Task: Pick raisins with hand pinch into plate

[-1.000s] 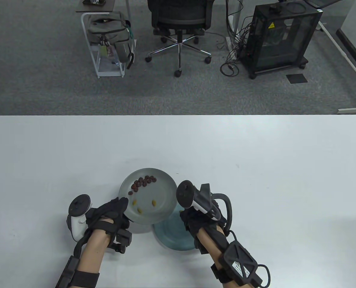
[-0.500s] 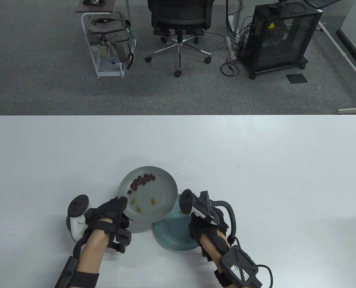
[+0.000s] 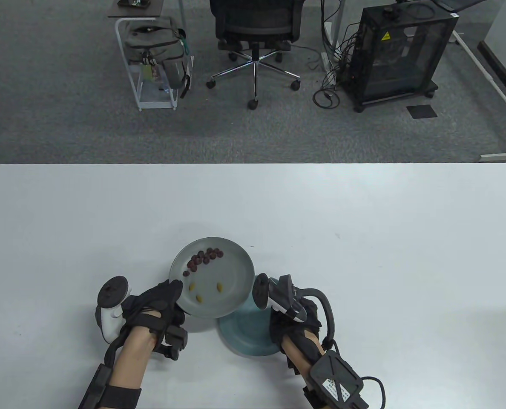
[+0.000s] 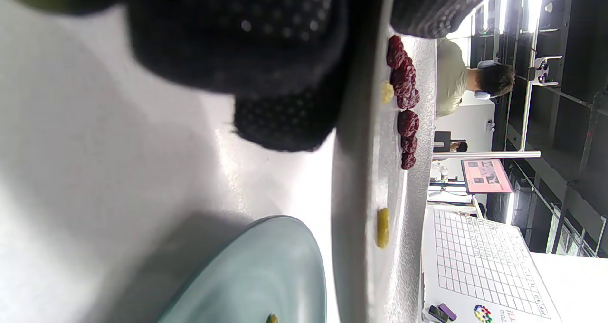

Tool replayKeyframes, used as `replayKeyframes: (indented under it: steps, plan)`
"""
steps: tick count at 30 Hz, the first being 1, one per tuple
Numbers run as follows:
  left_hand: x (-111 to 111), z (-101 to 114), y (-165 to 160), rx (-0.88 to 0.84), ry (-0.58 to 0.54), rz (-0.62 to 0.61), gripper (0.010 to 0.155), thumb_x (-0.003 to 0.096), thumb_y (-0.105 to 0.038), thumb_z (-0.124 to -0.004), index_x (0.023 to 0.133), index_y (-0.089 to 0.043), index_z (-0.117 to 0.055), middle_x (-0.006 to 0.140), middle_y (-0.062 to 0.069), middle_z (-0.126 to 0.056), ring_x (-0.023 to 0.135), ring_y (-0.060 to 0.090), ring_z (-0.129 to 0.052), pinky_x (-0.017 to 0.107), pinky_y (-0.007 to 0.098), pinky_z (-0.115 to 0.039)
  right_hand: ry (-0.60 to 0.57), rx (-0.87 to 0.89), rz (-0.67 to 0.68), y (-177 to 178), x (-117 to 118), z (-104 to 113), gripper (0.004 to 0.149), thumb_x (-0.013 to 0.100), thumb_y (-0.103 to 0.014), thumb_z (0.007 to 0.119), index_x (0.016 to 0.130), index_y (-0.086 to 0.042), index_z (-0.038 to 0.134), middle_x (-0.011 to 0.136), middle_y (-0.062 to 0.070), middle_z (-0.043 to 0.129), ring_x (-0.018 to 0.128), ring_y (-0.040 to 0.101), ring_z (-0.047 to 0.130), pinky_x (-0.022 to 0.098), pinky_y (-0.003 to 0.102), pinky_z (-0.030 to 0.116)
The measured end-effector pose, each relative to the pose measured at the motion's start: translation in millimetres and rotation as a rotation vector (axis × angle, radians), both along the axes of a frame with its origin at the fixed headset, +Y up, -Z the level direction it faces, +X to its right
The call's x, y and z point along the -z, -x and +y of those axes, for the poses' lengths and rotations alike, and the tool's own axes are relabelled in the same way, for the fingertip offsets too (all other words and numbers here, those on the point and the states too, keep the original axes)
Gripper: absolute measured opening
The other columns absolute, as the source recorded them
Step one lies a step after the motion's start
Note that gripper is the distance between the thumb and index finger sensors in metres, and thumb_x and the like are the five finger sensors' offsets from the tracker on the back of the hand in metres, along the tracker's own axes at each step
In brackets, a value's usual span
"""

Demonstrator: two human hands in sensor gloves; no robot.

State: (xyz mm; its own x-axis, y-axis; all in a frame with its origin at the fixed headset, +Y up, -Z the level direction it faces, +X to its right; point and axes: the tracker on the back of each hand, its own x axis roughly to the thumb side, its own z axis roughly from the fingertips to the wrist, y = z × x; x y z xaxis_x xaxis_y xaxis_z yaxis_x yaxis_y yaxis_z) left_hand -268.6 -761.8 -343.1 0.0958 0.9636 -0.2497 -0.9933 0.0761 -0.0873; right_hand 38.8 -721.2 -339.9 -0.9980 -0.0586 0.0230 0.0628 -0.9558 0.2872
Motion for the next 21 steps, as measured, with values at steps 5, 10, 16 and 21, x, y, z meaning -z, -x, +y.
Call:
replayKeyframes:
  steps: [5,10,16,21]
  plan:
    - [0.3,-0.3,-0.9,0.005,-0.002,-0.007,0.053,0.0518,-0.037,-0.073,0.084,0.004,-0.078,0.048,0.017,-0.104,0.015,0.02,-0.1,0.017,0.041,-0.083,0.0,-0.025,-0.012,-1.0,-0.3,0.2,0.048,0.039,-0.038,0.1,0.077,-0.01,0.092,0.044,0.005,0.108,0.025,0.02,0.098,0.025,0.039,0.087]
    - [0.7,-0.4,-1.2,0.01,-0.004,-0.008,0.053,0.0517,-0.037,-0.073,0.084,0.005,-0.078,0.048,0.017,-0.104,0.015,0.021,-0.1,0.017,0.041,-0.083,-0.041,0.046,-0.035,-8.4,-2.5,15.5,0.051,0.039,-0.042,0.099,0.078,-0.009,0.092,0.045,0.005,0.108,0.025,0.02,0.098,0.025,0.039,0.087]
    - [0.8,-1.3,-1.4,0.014,-0.002,-0.006,0.053,0.0517,-0.037,-0.073,0.084,0.005,-0.078,0.048,0.017,-0.104,0.015,0.021,-0.1,0.017,0.041,-0.083,-0.088,0.114,-0.055,-16.6,-4.4,29.1,0.05,0.04,-0.043,0.097,0.078,-0.01,0.093,0.044,0.005,0.108,0.025,0.02,0.098,0.024,0.039,0.087]
    - [0.4,-2.7,-2.5,0.025,0.004,-0.006,0.053,0.0517,-0.037,-0.073,0.084,0.004,-0.078,0.048,0.017,-0.104,0.015,0.021,-0.1,0.017,0.041,-0.083,-0.109,0.147,-0.055,-18.4,-6.6,36.6,0.05,0.04,-0.043,0.097,0.077,-0.01,0.093,0.044,0.005,0.108,0.024,0.02,0.098,0.024,0.039,0.087]
